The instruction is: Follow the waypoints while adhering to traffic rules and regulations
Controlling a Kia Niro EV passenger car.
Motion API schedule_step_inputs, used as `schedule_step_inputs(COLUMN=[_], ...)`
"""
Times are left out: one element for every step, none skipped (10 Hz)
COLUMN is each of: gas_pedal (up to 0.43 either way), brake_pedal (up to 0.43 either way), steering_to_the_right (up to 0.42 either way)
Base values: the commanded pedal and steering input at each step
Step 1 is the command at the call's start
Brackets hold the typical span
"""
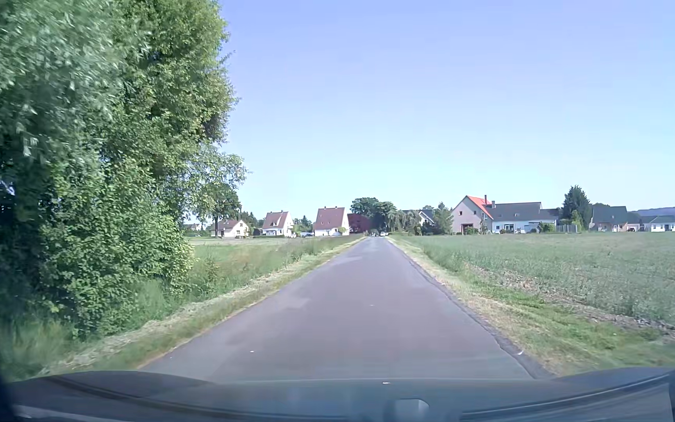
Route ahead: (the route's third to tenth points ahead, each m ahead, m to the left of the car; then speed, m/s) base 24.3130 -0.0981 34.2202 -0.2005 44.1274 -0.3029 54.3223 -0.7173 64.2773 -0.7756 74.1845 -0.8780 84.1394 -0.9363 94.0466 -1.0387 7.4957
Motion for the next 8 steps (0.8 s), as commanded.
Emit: schedule_step_inputs(gas_pedal=[0.15,0.15,0.15,0.15,0.15,0.15,0.15,0.15], brake_pedal=[0.006,0.006,0.006,0.006,0.006,0.006,0.006,0.006], steering_to_the_right=[0.0,0.0,0.002,0.007,0.009,0.009,0.009,0.013])
